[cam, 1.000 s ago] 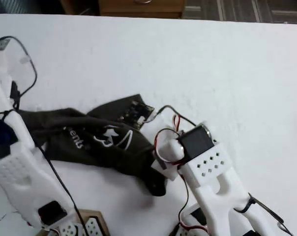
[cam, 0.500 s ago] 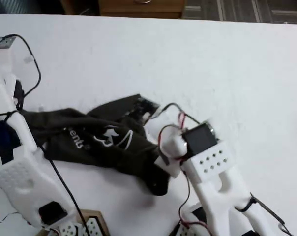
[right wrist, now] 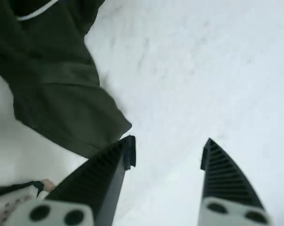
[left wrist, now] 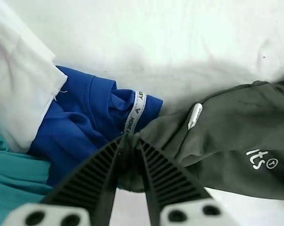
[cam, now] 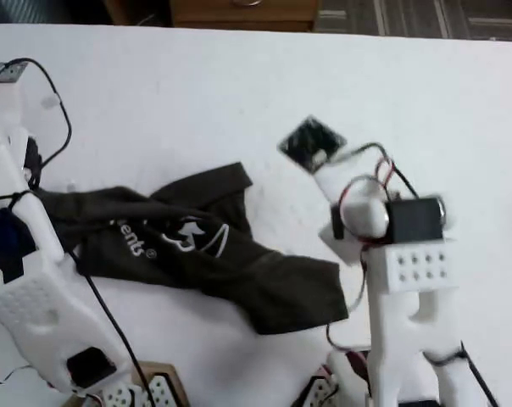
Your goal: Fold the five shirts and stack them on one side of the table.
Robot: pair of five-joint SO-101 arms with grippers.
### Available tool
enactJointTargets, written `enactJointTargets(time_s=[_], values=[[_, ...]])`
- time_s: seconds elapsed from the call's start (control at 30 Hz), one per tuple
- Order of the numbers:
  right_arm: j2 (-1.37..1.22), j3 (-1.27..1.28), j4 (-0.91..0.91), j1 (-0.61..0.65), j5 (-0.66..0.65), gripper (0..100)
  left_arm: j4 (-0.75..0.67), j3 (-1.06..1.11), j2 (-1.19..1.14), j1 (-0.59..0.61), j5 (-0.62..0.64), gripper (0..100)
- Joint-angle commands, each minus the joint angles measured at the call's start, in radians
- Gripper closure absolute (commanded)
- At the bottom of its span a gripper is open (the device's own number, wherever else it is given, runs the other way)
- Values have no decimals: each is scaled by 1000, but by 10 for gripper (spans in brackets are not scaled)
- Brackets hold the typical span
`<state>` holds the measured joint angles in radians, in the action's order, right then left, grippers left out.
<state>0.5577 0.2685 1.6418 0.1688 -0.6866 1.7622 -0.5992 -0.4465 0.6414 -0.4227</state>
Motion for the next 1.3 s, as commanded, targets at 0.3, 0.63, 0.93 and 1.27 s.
enactJointTargets(time_s=[0.3, 0.63, 0.93, 1.27], values=[[-828, -471, -180, 317, 451, 765, -6, 5, 58, -11, 5, 973], [-1351, -1042, -174, 302, 588, 765, -6, 5, 58, -11, 5, 973], [-1609, -1367, -82, 282, 661, 770, -6, 5, 58, -9, 5, 973], [-1725, -1507, -36, 294, 763, 981, -6, 5, 58, -9, 5, 973]])
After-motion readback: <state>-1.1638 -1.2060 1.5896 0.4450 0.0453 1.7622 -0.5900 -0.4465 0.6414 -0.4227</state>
